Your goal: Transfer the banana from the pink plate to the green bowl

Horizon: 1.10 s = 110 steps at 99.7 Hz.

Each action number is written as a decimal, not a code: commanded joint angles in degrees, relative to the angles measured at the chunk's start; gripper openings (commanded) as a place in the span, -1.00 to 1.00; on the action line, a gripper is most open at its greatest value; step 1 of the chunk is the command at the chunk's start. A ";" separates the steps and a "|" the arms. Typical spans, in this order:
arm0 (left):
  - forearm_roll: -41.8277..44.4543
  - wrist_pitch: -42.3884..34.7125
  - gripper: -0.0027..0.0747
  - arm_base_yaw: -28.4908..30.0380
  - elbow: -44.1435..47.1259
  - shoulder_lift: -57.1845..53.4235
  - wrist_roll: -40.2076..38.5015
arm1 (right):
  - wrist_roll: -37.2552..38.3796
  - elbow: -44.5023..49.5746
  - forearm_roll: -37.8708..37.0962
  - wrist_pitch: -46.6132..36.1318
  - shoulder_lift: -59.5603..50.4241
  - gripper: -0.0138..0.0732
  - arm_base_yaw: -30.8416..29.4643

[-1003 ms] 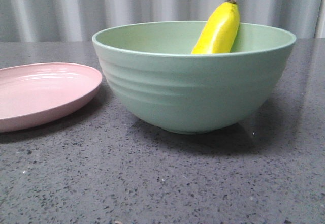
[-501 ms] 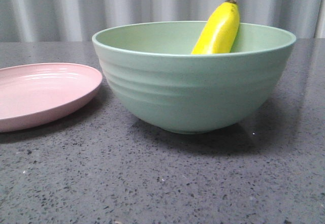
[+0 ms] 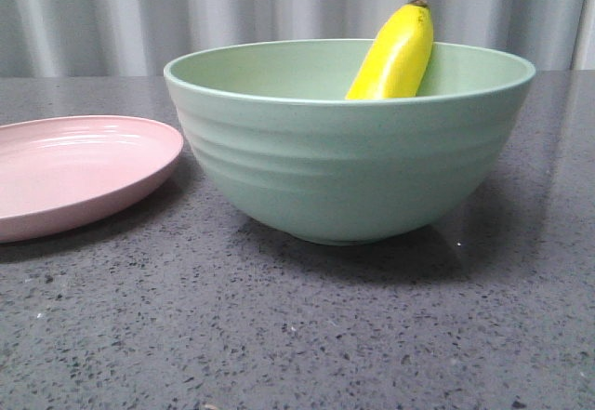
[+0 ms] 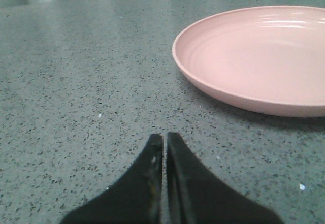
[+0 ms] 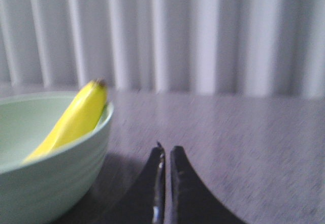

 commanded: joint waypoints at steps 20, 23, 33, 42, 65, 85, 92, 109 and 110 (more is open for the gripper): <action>-0.13 -3.40 -0.98 0.14 0.58 -1.70 -0.54 | -0.50 0.98 -1.35 -0.99 0.32 -0.85 -11.91; -0.13 -3.40 -0.98 0.14 0.58 -1.70 -0.54 | -0.50 0.98 -1.35 0.99 0.23 -0.85 -13.06; -0.13 -3.40 -0.98 0.14 0.58 -1.70 -0.54 | -0.50 0.98 -1.35 8.07 -2.50 -0.85 -16.16; -0.13 -3.40 -0.98 0.14 0.58 -1.70 -0.54 | -0.50 0.98 -1.91 15.33 -7.35 -0.85 -17.01; -0.13 -3.40 -0.98 0.14 0.58 -1.70 -0.54 | -0.50 1.07 -2.17 25.97 -11.43 -0.85 -17.13; -0.13 -3.40 -0.98 0.14 0.58 -1.70 -0.54 | -0.50 1.07 -2.17 31.61 -11.43 -0.85 -17.13; -0.13 -3.40 -0.98 0.14 0.58 -1.70 -0.54 | -0.50 1.07 -2.17 31.61 -11.43 -0.85 -17.13; -0.13 -3.40 -0.98 0.14 0.58 -1.70 -0.54 | -0.50 1.07 -2.17 31.61 -11.43 -0.85 -17.13; -0.13 -3.40 -0.98 0.14 0.58 -1.70 -0.54 | -0.50 1.07 -2.17 31.61 -11.43 -0.85 -17.13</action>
